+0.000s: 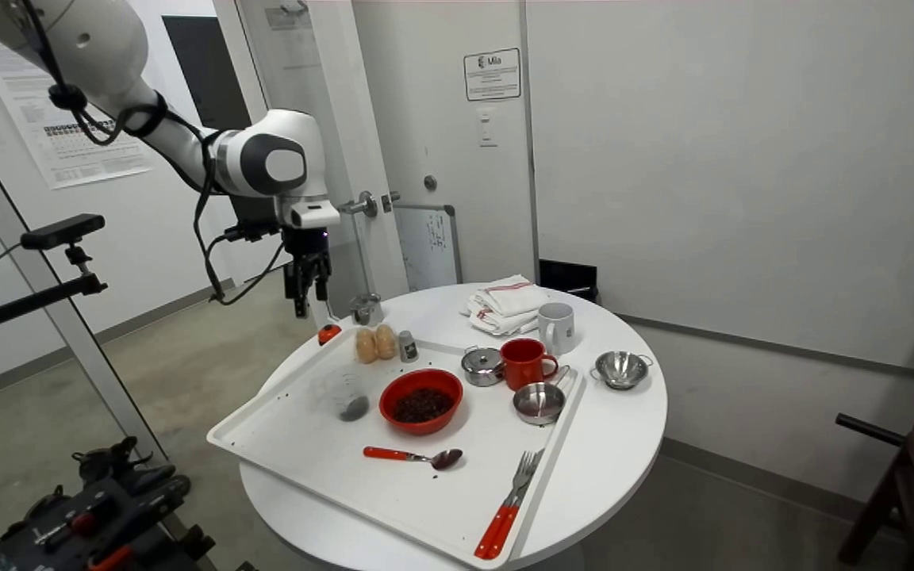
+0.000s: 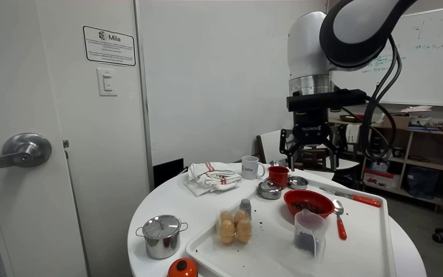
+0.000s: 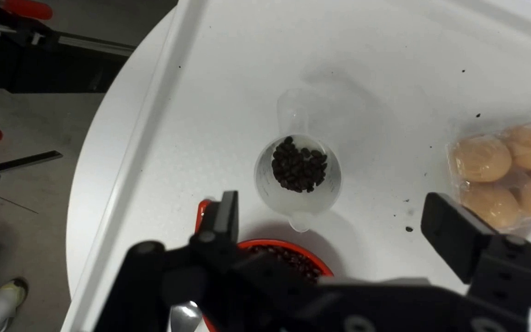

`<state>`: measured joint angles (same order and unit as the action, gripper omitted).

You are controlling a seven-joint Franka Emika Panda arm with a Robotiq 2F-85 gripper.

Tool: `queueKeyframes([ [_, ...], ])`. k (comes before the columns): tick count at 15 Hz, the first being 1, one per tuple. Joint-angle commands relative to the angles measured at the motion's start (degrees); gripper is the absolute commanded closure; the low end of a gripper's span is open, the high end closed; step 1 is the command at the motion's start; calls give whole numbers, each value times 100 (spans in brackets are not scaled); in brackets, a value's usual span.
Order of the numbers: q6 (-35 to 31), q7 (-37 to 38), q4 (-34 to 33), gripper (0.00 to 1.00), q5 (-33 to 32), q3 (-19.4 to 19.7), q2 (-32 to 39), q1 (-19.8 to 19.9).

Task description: Pour the contents of the jug into the bowl

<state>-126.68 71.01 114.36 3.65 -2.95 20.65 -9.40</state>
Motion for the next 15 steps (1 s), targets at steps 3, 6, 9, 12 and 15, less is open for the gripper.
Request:
queueKeyframes([
  [3,451,7,-113,0,-414,64,326,-192],
  [6,552,95,-163,0,-484,78,578,-298],
  [9,76,574,-48,0,-521,198,714,-446],
  [12,-506,1048,61,0,-601,341,828,-565],
  [15,-655,1378,25,0,-711,463,1012,-667],
])
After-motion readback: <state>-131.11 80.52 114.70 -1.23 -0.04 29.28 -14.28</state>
